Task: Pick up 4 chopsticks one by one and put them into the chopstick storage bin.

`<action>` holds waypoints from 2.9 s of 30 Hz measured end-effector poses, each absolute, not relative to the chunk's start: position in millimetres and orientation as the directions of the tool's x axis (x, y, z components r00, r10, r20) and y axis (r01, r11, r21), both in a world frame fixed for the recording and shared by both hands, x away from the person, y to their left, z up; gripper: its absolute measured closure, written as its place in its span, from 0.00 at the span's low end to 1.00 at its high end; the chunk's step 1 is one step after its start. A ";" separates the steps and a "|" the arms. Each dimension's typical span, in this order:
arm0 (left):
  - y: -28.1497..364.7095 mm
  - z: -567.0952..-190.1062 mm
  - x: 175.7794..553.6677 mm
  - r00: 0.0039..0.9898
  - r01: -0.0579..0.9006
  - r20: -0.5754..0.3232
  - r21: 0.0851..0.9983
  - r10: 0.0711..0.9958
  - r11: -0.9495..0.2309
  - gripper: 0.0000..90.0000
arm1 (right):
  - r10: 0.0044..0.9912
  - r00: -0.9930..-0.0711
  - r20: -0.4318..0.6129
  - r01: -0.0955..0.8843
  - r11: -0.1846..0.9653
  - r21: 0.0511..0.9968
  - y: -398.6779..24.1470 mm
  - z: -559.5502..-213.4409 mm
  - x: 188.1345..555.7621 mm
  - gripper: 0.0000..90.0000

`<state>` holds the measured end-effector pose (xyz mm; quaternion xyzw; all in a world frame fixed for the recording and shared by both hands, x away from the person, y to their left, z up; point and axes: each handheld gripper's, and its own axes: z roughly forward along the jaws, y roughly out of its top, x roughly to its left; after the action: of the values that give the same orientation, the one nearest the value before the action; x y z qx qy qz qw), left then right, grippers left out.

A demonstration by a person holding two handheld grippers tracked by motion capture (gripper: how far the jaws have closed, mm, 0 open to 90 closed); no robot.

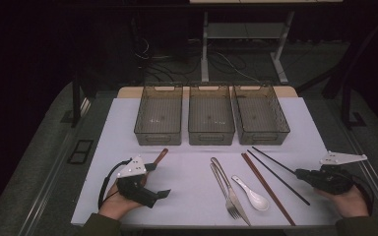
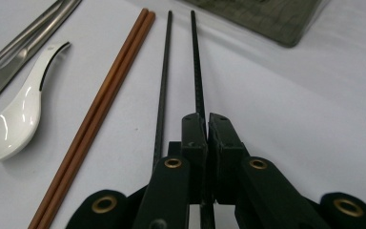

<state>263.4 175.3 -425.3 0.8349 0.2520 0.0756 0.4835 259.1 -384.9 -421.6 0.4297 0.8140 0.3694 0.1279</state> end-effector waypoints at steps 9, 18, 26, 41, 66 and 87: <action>175.8 -425.1 263.4 0.862 0.346 -0.117 0.847 0.494 -0.403 0.00 | 0.778 -0.614 0.130 0.581 0.335 0.742 -388.9 -415.0 256.2 0.96; 174.9 -425.7 263.6 0.862 0.349 -0.120 0.845 0.492 -0.405 0.00 | 0.757 -0.639 0.134 0.536 0.314 0.783 -386.8 -404.4 252.9 0.96; 172.4 -428.2 264.0 0.867 0.345 -0.119 0.844 0.484 -0.410 0.00 | 0.725 -0.676 0.131 0.502 0.322 0.803 -376.7 -396.5 251.4 0.96; 171.6 -432.3 267.3 0.870 0.326 -0.104 0.854 0.482 -0.405 0.00 | 0.695 -0.707 0.127 0.469 0.327 0.821 -364.3 -389.0 253.0 0.96; 171.3 -431.2 266.9 0.867 0.335 -0.121 0.860 0.483 -0.385 0.00 | 0.656 -0.747 0.110 0.415 0.331 0.847 -317.6 -372.4 276.7 0.96; 173.3 -431.2 266.8 0.860 0.343 -0.132 0.865 0.493 -0.367 0.00 | 0.644 -0.760 0.086 0.378 0.332 0.864 -270.0 -356.4 302.7 0.96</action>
<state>266.8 173.3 -431.2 0.8233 0.2537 0.0747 0.5022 302.7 -270.0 -356.4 0.3178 0.8044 0.4828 0.1375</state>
